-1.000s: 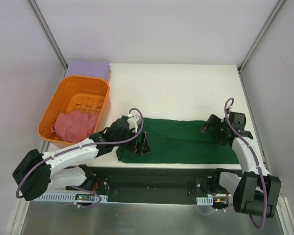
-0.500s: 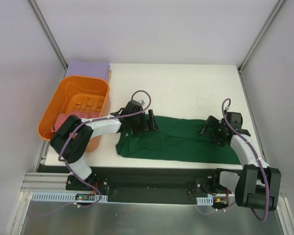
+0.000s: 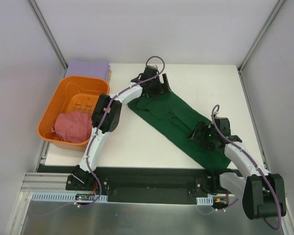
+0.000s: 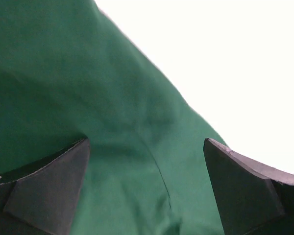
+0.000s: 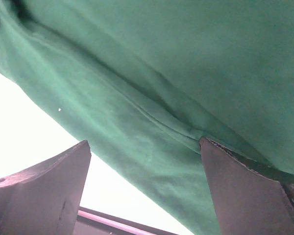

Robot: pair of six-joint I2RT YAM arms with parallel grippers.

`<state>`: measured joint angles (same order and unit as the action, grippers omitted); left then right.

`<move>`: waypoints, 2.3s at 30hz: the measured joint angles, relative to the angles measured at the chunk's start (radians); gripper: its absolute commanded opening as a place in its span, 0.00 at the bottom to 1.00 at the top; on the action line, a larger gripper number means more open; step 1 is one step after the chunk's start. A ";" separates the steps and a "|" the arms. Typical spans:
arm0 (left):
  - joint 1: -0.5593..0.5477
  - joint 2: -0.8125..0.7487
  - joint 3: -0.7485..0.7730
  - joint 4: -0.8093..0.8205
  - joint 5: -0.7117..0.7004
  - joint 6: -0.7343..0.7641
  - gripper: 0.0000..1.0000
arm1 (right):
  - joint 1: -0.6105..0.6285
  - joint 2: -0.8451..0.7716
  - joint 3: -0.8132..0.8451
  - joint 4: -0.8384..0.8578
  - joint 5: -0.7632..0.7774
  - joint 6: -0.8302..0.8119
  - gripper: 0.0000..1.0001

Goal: Fold and stack the t-shirts
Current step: Rotate the tshirt 90 degrees

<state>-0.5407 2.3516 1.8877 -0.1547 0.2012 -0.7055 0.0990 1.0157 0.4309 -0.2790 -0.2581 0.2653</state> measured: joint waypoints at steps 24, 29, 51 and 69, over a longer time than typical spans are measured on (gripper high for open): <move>-0.019 0.122 0.150 0.265 0.021 0.188 0.99 | 0.281 -0.006 0.215 -0.174 0.405 0.002 0.96; -0.115 -0.153 -0.107 0.265 -0.004 0.248 0.99 | 0.183 0.048 0.139 -0.174 0.393 -0.004 0.96; -0.015 0.038 0.031 0.056 -0.042 0.097 0.99 | 0.240 0.069 0.063 -0.064 0.062 0.041 0.96; 0.036 0.090 0.151 -0.025 0.154 0.216 0.99 | 0.537 0.148 0.167 -0.122 0.035 0.100 0.96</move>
<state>-0.5045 2.4416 2.0388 -0.1795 0.3550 -0.4892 0.6357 1.1637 0.5983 -0.4011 -0.2234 0.3653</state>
